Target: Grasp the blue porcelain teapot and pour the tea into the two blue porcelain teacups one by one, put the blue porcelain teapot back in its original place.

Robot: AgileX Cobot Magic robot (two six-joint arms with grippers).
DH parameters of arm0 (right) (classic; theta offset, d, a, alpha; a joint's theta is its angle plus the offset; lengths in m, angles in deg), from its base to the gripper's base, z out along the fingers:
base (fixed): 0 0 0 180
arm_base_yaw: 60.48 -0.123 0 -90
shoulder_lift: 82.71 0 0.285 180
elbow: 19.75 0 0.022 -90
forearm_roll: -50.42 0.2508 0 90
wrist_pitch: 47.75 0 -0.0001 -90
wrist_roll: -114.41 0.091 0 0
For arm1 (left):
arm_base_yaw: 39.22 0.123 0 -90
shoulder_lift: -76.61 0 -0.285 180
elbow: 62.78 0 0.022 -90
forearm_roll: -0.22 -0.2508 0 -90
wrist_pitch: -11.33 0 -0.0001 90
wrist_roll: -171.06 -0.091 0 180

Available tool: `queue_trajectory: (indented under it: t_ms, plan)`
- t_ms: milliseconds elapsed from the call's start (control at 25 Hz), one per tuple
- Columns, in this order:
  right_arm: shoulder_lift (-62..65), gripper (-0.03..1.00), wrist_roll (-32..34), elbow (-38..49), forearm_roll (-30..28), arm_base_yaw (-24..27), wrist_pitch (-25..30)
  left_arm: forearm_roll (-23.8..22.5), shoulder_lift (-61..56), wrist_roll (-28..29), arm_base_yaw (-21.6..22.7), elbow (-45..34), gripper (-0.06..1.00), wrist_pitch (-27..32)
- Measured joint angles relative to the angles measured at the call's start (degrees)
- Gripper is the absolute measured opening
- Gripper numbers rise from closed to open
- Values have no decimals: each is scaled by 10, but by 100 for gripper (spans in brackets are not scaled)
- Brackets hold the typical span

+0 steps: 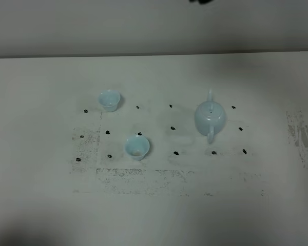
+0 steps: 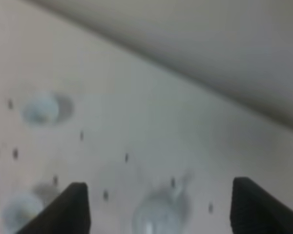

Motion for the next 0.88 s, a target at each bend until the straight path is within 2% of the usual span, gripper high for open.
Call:
queue_trajectory:
  t_ms: [120, 480, 560, 720, 880]
  plan:
    - [10, 58, 31, 92, -26, -15, 1, 0, 0, 0, 0, 0, 72, 0]
    - [15, 56, 99, 314, -29, -12, -7, -1, 0, 0, 0, 0, 72, 0]
    - [15, 56, 107, 352, -19, -7, -33, -1, 0, 0, 0, 0, 72, 0]
    - [15, 56, 129, 423, -3, 6, -120, -1, 0, 0, 0, 0, 72, 0]
    - [9, 56, 153, 465, 6, 22, -182, -1, 0, 0, 0, 0, 72, 0]
